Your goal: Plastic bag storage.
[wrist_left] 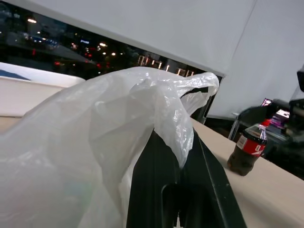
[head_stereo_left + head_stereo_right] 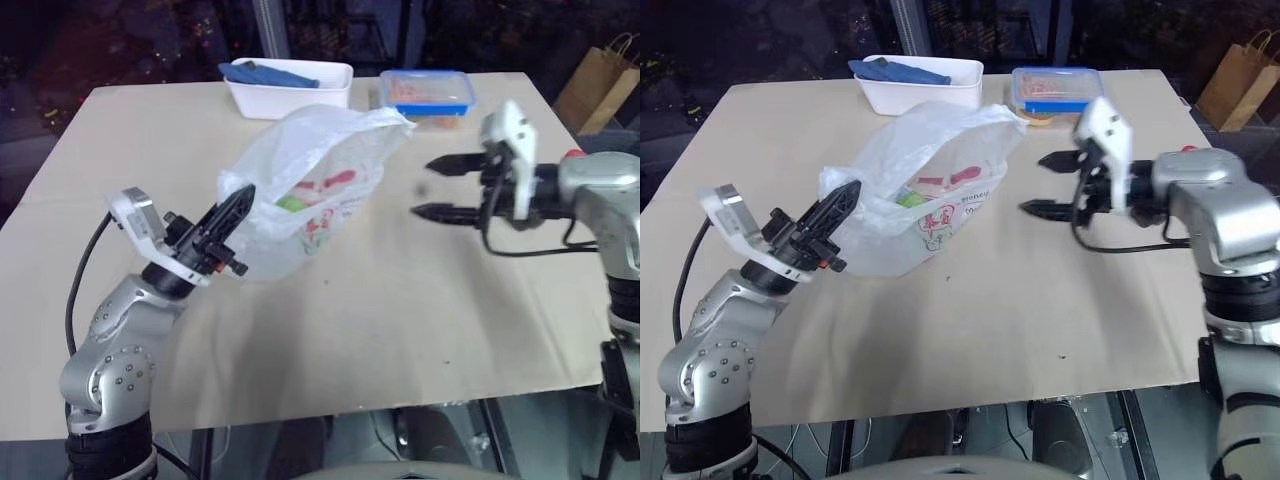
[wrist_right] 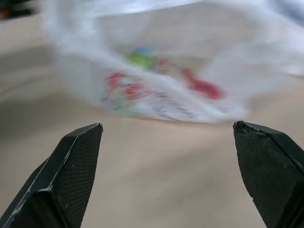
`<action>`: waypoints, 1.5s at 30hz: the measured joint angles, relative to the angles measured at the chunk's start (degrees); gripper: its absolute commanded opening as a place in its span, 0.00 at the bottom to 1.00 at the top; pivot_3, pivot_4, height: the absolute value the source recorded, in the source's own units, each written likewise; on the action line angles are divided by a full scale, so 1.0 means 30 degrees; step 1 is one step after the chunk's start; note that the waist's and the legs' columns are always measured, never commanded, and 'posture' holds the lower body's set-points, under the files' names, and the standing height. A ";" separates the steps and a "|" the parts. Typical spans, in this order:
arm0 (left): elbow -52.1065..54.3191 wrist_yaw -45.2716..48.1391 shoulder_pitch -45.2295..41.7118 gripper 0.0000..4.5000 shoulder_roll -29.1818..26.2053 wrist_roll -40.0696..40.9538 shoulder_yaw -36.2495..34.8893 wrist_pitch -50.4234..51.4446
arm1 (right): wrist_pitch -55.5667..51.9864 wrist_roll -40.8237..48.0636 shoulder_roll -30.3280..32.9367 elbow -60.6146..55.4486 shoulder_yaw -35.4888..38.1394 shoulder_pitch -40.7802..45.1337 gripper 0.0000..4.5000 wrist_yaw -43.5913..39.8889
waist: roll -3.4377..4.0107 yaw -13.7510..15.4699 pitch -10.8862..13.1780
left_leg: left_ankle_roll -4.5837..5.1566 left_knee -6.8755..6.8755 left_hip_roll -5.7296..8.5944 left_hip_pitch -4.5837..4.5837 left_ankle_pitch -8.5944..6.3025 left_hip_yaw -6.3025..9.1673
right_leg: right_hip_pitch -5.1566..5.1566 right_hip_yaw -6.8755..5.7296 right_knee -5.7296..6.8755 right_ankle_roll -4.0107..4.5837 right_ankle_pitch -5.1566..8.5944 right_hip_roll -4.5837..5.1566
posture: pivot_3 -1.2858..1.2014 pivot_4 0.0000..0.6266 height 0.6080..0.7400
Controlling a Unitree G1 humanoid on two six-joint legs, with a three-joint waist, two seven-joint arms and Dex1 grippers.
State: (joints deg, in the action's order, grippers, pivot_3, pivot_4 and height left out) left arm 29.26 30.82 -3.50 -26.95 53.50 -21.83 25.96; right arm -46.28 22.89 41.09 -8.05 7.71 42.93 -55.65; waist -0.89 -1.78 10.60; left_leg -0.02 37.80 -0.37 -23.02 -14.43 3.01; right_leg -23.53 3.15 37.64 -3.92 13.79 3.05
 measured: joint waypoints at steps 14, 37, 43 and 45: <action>0.0586 0.0031 0.0723 0.00 0.0012 -0.0220 0.0902 -0.0075 | 0.4392 -0.3645 0.1304 0.6607 0.2427 -0.2875 0.98 0.6206 | -0.0003 -0.0179 -0.0005 | 0.0001 -0.0018 -0.0026 0.0062 0.0001 -0.0108 | -0.0004 0.0119 0.0015 -0.0001 -0.0001 -0.0028 | 0.52 0.24 1.00; 0.0821 0.0104 0.1113 0.00 -0.0163 -0.0599 0.1457 -0.0374 | -0.0777 0.1963 -0.4850 0.5236 0.2487 0.0649 0.69 0.7873 | 0.0053 -0.0750 0.0029 | 0.0002 -0.0031 -0.0093 0.0082 0.0001 -0.0165 | -0.0079 0.0231 0.0093 0.0003 0.0000 -0.0125 | 0.52 0.24 1.00; 0.0995 -0.0124 0.1123 0.00 0.0107 -0.0712 0.1473 -0.0512 | -0.3961 0.7018 -1.1654 0.3466 0.3654 0.4041 0.69 1.1193 | 0.0053 -0.0631 0.0022 | 0.0002 -0.0041 -0.0086 0.0050 0.0000 -0.0118 | -0.0077 0.0180 0.0068 0.0008 0.0000 -0.0118 | 0.52 0.24 1.00; 0.1154 -0.0512 0.1098 0.00 0.0395 -0.0507 0.1433 -0.0515 | -0.4120 0.7458 -1.4384 0.3824 0.2939 0.4234 0.69 1.2244 | 0.0047 -0.0574 0.0019 | 0.0002 -0.0043 -0.0080 0.0038 0.0000 -0.0109 | -0.0078 0.0164 0.0057 0.0008 0.0000 -0.0102 | 0.52 0.24 1.00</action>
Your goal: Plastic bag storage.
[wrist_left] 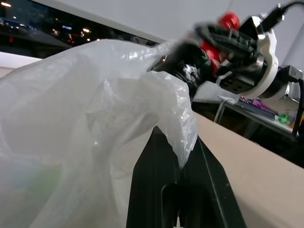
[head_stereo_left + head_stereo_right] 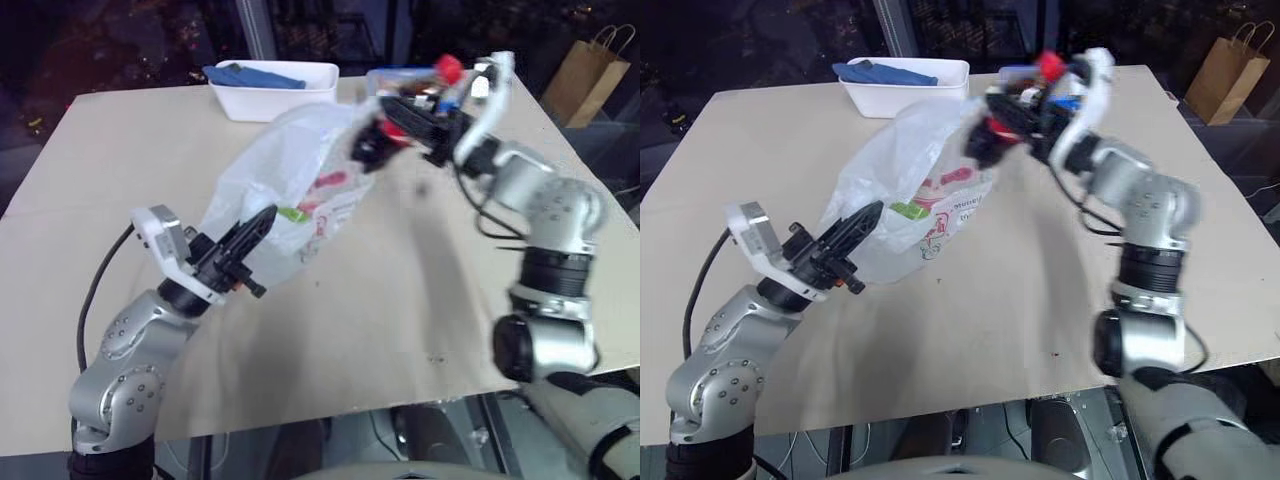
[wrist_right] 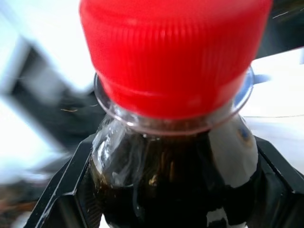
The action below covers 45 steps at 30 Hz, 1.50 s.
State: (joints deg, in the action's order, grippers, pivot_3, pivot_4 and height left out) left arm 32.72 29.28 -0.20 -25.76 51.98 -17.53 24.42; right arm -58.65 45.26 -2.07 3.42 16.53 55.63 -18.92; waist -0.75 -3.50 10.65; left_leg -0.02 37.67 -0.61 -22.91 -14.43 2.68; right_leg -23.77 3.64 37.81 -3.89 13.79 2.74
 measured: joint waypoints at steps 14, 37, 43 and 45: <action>0.1290 -0.1370 -0.0011 0.00 0.0816 0.0740 0.0063 -0.0022 | 0.3724 -0.2437 -0.2044 0.6754 -0.3056 0.1167 0.99 0.1834 | -0.0012 0.0256 -0.0007 | -0.0007 -0.0083 0.0031 -0.0012 0.0005 0.0052 | -0.0007 -0.0092 -0.0037 0.0012 0.0005 0.0036 | 0.52 0.24 1.00; -0.0135 -0.1012 -0.0939 0.00 0.1205 -0.0034 0.1013 -0.0423 | 0.2130 -0.4956 0.0998 0.2256 -0.6356 -0.0259 0.99 -0.0929 | -0.0025 -0.0104 -0.0015 | -0.0006 -0.0094 0.0003 0.0014 0.0004 0.0048 | -0.0001 -0.0081 -0.0030 0.0023 0.0013 0.0001 | 0.52 0.24 1.00; -0.0286 -0.0841 -0.1018 0.00 0.1319 -0.0245 0.1204 -0.0548 | 0.5372 -0.7523 -0.1342 0.4787 -0.8595 -0.0128 0.99 -0.0657 | -0.0026 -0.0035 -0.0015 | -0.0009 -0.0093 0.0012 0.0002 0.0006 0.0057 | -0.0002 -0.0089 -0.0043 0.0023 0.0012 0.0014 | 0.52 0.24 1.00; -0.0281 -0.0832 -0.0910 0.00 0.1334 -0.0295 0.1195 -0.0610 | 0.6082 -0.7741 -0.1198 0.5288 -0.8412 0.0399 0.99 -0.0868 | -0.0026 0.0102 -0.0015 | -0.0014 -0.0088 0.0026 -0.0007 0.0008 0.0062 | 0.0000 -0.0096 -0.0050 0.0022 0.0011 0.0032 | 0.52 0.24 1.00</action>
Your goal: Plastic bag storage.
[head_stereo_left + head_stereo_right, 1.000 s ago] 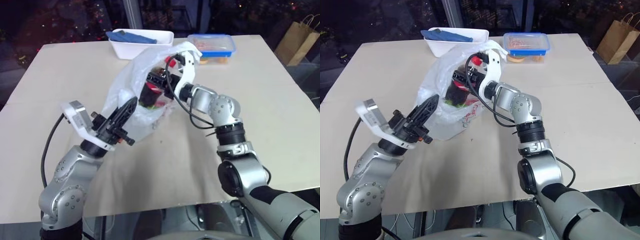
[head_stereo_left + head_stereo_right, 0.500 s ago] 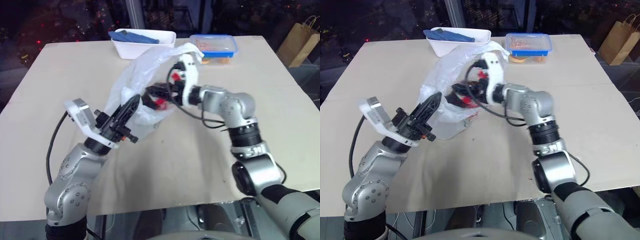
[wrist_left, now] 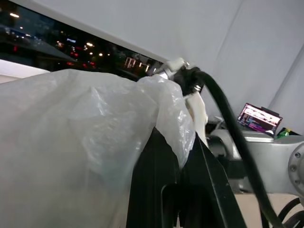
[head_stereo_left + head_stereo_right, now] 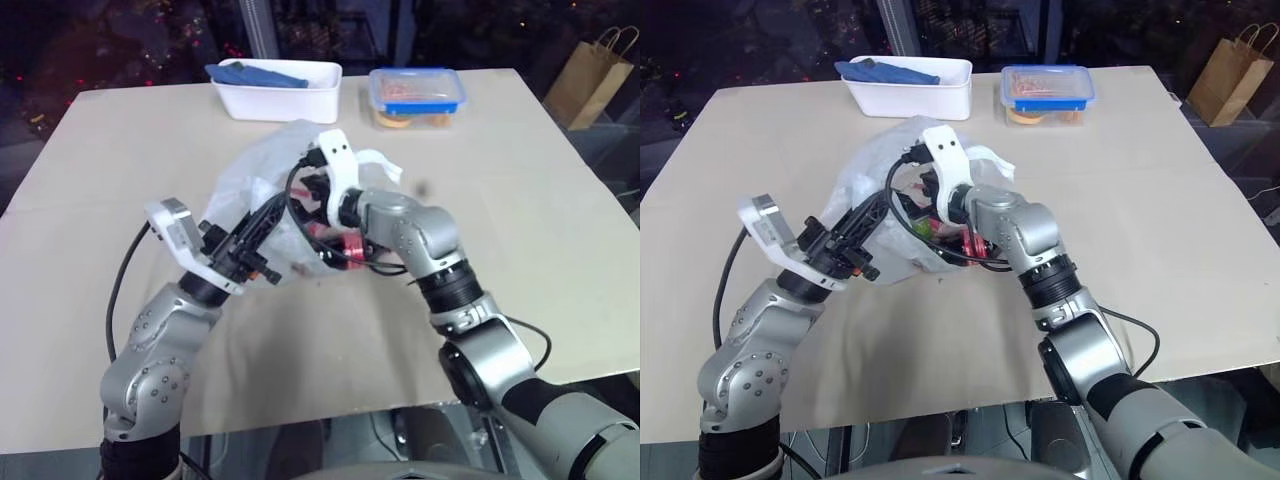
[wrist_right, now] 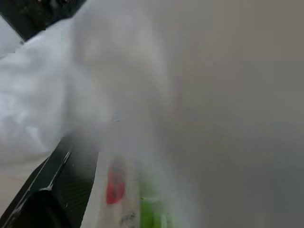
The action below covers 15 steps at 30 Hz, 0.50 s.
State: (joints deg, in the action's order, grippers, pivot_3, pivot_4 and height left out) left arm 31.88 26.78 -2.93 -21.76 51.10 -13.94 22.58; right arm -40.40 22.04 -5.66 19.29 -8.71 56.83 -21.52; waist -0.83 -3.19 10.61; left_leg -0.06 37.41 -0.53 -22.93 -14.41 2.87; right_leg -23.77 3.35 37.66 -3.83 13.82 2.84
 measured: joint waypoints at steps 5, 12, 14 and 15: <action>0.0033 0.0012 0.0661 0.00 -0.0016 -0.0125 -0.0192 -0.0183 | -0.0534 0.0687 0.4087 -0.2317 0.0453 0.0724 0.99 -0.3783 | -0.0004 0.0378 -0.0003 | 0.0001 -0.0001 0.0013 -0.0022 -0.0001 0.0034 | 0.0010 -0.0048 -0.0046 0.0000 0.0001 0.0020 | 0.52 0.24 1.00; 0.0029 0.0237 0.0722 0.00 -0.0014 -0.0317 -0.0014 -0.0354 | -0.2834 0.3095 1.0227 -0.7365 0.0471 -0.0950 0.99 -0.9584 | 0.0000 0.0281 0.0000 | 0.0003 -0.0014 0.0002 -0.0022 -0.0002 0.0018 | 0.0009 -0.0038 -0.0065 0.0001 0.0003 0.0016 | 0.52 0.24 1.00; 0.0013 0.0583 0.0860 0.00 -0.0125 -0.0463 0.0154 -0.0366 | -0.2823 0.3360 1.2469 -0.8954 -0.0103 -0.2179 0.99 -1.1596 | -0.0003 0.0299 -0.0002 | 0.0005 -0.0014 0.0002 -0.0022 -0.0003 0.0026 | 0.0021 -0.0048 -0.0083 -0.0001 0.0005 0.0016 | 0.52 0.24 1.00; -0.0012 0.0738 0.1025 0.00 -0.0204 -0.0536 0.0173 -0.0365 | -0.2735 0.3277 1.3462 -0.9527 -0.0535 -0.2821 0.99 -1.2454 | -0.0002 0.0304 -0.0001 | 0.0005 -0.0014 0.0001 -0.0023 -0.0003 0.0023 | 0.0024 -0.0046 -0.0092 -0.0002 0.0004 0.0017 | 0.52 0.24 1.00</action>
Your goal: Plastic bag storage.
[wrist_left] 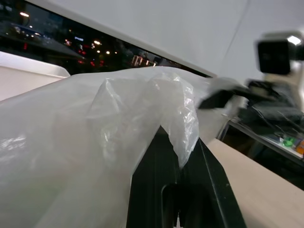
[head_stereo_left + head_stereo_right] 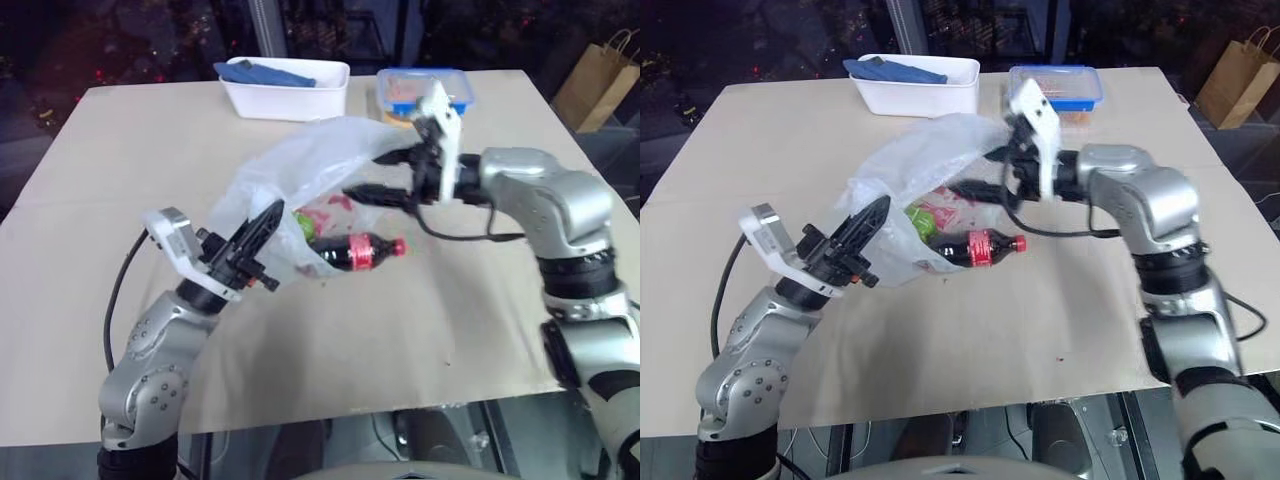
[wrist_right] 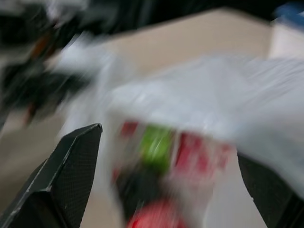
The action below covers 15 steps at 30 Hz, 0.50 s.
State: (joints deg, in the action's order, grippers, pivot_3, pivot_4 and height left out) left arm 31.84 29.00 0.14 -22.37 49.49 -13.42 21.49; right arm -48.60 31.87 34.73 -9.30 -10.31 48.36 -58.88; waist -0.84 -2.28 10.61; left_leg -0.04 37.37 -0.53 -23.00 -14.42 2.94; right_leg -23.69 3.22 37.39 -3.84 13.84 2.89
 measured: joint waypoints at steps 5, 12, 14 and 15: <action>-0.0289 0.0556 0.0014 0.00 -0.0245 -0.0141 0.0010 0.0000 | 0.2188 -0.2839 0.1095 -0.0426 -0.3063 -0.1669 0.99 -0.0810 | -0.0001 -0.0145 0.0001 | -0.0002 0.0004 -0.0022 0.0063 0.0001 -0.0047 | -0.0007 0.0055 0.0077 -0.0005 0.0001 -0.0030 | 0.52 0.24 1.00; -0.0298 0.0725 -0.0028 0.00 -0.0429 -0.0325 0.0172 0.0063 | 0.2368 -0.1065 -0.0488 -0.1517 -0.1939 -0.2284 0.99 -0.1142 | -0.0016 0.0028 -0.0002 | -0.0003 0.0025 -0.0006 0.0036 0.0002 -0.0021 | 0.0009 0.0042 0.0066 -0.0004 -0.0001 -0.0014 | 0.52 0.24 1.00; -0.0298 0.0730 -0.0032 0.00 -0.0428 -0.0326 0.0250 0.0105 | 0.2033 -0.0178 -0.1355 -0.1701 -0.1426 -0.2287 0.99 -0.0966 | -0.0016 0.0023 -0.0002 | -0.0003 0.0024 -0.0007 0.0039 0.0002 -0.0011 | 0.0010 0.0034 0.0069 -0.0003 -0.0001 -0.0016 | 0.52 0.24 1.00; -0.0297 0.0736 -0.0033 0.00 -0.0431 -0.0331 0.0263 0.0121 | 0.1473 0.0731 -0.1831 -0.1811 -0.0985 -0.2292 0.99 -0.0914 | -0.0016 0.0031 -0.0001 | -0.0003 0.0024 -0.0007 0.0038 0.0002 -0.0001 | 0.0011 0.0025 0.0071 -0.0002 -0.0001 -0.0015 | 0.52 0.24 1.00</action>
State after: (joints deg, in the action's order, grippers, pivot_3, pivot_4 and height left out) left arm 30.95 31.20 0.04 -23.67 48.50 -12.63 21.85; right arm -44.18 34.06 29.23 -14.73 -13.27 41.49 -61.62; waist -0.88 -2.19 10.60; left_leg -0.05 37.44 -0.55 -22.89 -14.41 2.93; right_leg -23.66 3.29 37.60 -3.84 13.84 2.84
